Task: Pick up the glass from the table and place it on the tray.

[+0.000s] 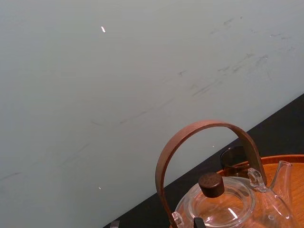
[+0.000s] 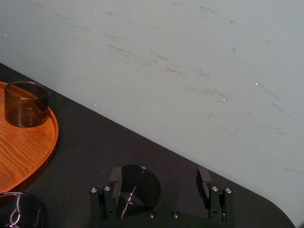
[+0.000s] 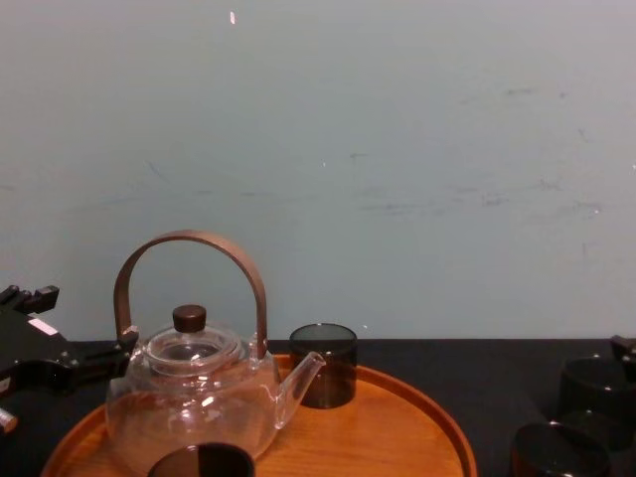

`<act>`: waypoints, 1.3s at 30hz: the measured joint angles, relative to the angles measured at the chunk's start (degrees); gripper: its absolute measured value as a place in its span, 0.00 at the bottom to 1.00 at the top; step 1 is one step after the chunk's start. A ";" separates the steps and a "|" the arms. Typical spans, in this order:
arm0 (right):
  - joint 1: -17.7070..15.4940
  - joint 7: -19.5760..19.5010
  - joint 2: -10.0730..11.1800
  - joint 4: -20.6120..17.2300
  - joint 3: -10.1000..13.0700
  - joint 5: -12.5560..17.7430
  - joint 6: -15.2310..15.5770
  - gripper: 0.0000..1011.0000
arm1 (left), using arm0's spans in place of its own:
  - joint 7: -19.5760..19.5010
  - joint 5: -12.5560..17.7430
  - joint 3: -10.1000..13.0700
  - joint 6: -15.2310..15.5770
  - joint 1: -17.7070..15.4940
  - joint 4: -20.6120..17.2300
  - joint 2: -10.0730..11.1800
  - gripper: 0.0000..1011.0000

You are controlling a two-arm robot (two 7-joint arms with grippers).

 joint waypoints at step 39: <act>0.00 0.00 0.00 0.00 0.00 0.00 0.00 0.99 | 0.00 0.00 0.00 0.00 0.00 0.00 0.00 1.00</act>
